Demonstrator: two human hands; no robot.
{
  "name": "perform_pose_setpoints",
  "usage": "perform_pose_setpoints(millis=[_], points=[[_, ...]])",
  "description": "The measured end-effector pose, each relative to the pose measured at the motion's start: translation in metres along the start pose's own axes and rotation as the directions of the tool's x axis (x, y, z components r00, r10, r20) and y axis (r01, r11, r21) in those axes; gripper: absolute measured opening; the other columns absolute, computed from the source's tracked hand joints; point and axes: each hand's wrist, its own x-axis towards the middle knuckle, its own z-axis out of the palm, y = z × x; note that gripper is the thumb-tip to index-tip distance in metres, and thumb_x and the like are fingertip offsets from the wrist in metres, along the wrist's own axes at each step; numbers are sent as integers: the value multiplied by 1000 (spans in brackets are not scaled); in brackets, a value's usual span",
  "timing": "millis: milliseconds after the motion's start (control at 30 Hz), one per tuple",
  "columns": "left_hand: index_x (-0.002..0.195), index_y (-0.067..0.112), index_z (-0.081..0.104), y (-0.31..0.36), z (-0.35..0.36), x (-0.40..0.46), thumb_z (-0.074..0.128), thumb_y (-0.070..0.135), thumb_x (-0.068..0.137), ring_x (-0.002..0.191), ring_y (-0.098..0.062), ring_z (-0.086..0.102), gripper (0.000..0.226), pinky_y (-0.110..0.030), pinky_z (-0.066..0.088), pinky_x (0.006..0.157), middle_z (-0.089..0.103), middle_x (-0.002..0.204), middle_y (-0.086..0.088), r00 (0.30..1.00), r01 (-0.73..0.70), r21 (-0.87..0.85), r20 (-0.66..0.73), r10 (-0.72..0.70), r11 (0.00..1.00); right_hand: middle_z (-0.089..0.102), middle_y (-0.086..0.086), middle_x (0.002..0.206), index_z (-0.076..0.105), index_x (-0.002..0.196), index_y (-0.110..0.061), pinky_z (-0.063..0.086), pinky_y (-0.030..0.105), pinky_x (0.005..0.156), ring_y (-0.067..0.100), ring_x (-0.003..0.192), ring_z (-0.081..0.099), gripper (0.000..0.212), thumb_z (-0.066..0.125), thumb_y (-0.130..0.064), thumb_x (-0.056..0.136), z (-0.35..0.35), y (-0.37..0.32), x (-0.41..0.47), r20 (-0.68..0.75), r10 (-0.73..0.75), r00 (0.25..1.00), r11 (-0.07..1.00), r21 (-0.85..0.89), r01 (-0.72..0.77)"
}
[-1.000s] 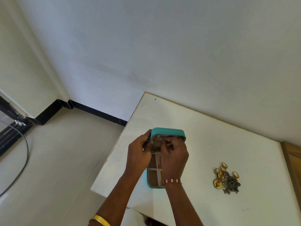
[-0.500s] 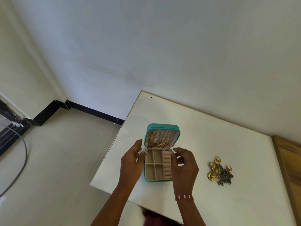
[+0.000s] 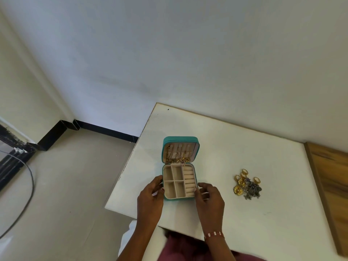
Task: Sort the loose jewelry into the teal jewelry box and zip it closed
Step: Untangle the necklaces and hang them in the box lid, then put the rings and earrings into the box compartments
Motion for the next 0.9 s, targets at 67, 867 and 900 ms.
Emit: perform_pose_setpoints(millis=[67,867,900], points=[[120,14,58,-2,0,-3,52,2,89,96,-7,54,34,5,38,66,57,106,11,1000,2,-1,8,-2,1000,62,4,90,65,98,-9,38,-3,64,6,71,55,16,64,-5,82,0,-1,-3,8,-14,1000,1000,-6,14],[123,17,56,7,56,-6,50,2,89,102,-5,54,38,-15,38,90,61,120,0,991,-71,37,112,67,997,64,6,73,63,97,-7,45,7,49,0,50,57,13,63,-10,84,-42,25,7,-54,236,970,928,308,-209],[124,16,56,7,57,-9,50,3,90,105,-8,55,37,-17,39,92,61,121,-1,994,-55,24,93,52,998,64,6,73,63,98,-7,46,8,50,3,52,58,14,63,-12,85,-43,25,6,-61,240,969,927,312,-209]])
